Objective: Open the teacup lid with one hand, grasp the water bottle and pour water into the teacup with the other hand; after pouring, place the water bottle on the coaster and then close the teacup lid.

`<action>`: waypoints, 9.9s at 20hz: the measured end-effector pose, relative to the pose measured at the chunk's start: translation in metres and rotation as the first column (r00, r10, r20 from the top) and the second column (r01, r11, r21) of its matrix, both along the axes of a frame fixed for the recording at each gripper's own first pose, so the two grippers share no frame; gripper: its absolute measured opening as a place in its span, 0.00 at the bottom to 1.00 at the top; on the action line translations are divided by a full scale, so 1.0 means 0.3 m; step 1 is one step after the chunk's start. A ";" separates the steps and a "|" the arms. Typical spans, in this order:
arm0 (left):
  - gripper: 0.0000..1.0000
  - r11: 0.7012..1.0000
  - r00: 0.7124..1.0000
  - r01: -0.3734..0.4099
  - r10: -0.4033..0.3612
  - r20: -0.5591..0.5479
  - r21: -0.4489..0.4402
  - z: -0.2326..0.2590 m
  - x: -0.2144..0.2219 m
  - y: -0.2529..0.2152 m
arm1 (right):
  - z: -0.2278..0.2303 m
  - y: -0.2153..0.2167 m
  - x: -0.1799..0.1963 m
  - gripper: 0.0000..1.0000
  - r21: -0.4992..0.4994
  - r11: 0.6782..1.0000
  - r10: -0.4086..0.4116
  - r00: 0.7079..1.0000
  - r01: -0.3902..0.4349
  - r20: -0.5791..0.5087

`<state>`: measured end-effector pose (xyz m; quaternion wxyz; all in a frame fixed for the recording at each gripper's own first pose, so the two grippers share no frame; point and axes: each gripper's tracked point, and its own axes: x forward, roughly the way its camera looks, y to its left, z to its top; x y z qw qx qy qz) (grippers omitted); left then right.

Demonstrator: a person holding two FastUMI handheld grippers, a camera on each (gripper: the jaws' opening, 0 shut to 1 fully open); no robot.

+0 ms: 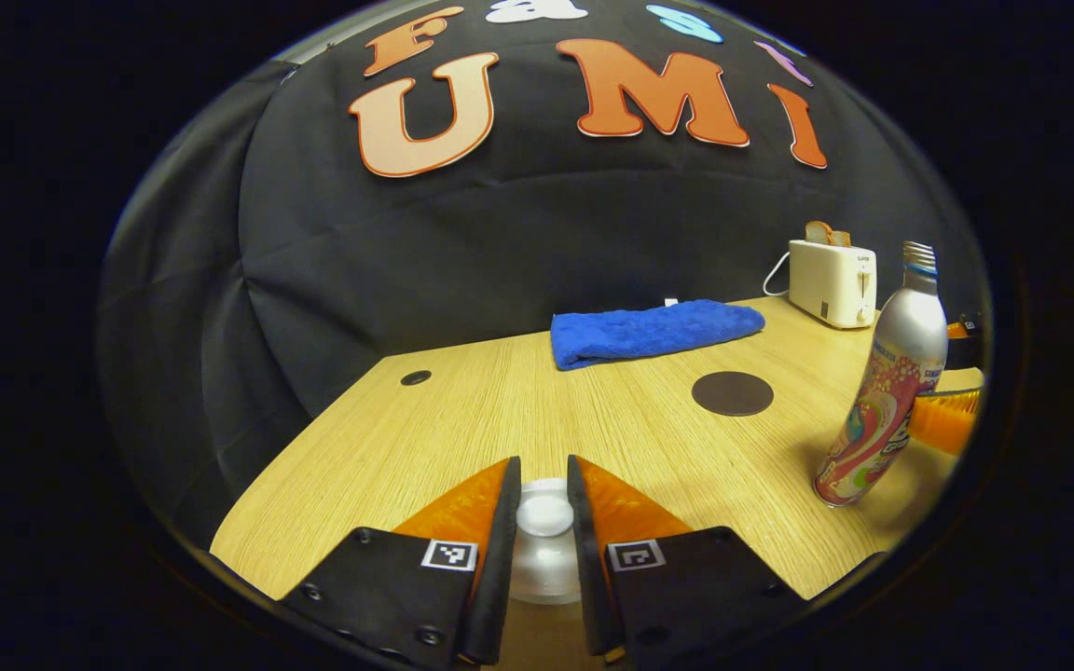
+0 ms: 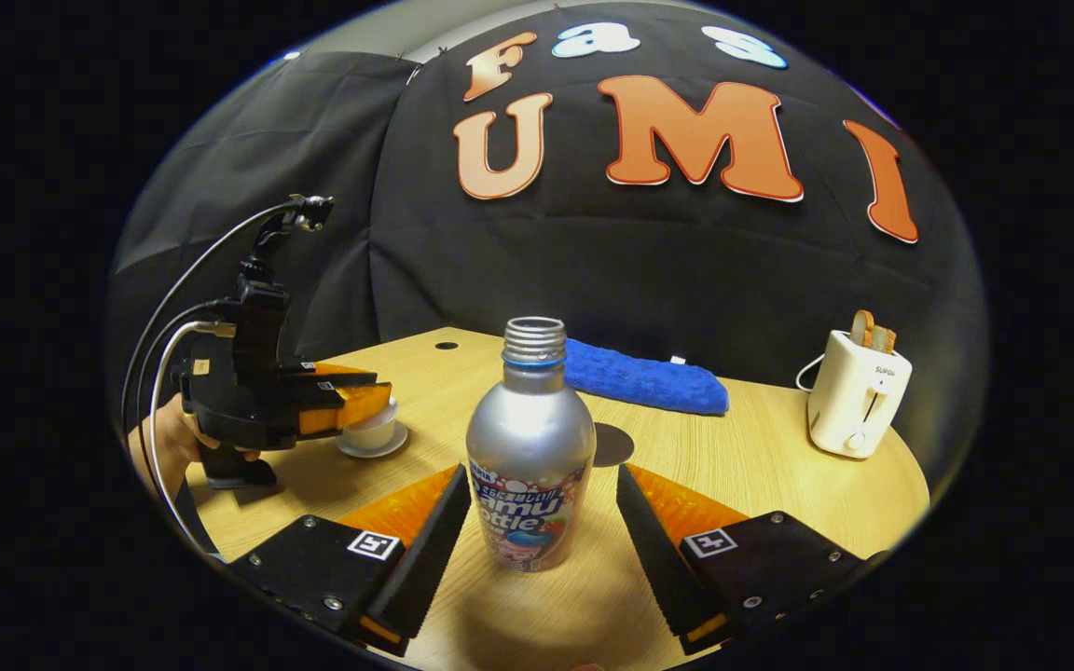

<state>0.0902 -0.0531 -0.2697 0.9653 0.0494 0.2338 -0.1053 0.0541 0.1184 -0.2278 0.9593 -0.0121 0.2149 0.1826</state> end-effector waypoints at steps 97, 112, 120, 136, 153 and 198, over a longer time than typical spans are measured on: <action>0.31 0.949 0.947 -0.312 0.314 0.070 -0.036 0.043 -0.320 0.746 | 0.316 0.337 0.397 0.77 -0.946 -0.004 0.584 0.769 0.324 0.261; 0.32 0.948 0.946 -0.316 0.318 0.066 -0.038 0.029 -0.332 0.759 | 0.419 0.349 0.464 0.77 -0.903 -0.047 0.626 0.717 0.428 0.307; 0.31 0.950 0.948 -0.309 0.311 0.065 -0.035 0.033 -0.334 0.756 | 0.433 0.372 0.490 0.77 -0.894 -0.081 0.662 0.694 0.441 0.283; 0.31 0.954 0.952 -0.299 0.300 0.060 -0.033 0.035 -0.329 0.748 | 0.447 0.386 0.523 0.76 -0.872 -0.167 0.721 0.660 0.461 0.211; 0.28 0.952 0.951 -0.305 0.306 0.046 -0.027 0.024 -0.348 0.745 | 0.321 0.477 0.485 0.77 -0.878 -0.212 0.779 0.617 0.430 0.114; 0.31 0.986 0.991 -0.026 0.047 0.129 -0.162 0.192 -0.071 0.077 | 0.010 -0.021 0.241 0.78 -0.243 0.969 0.032 0.999 -0.036 -0.023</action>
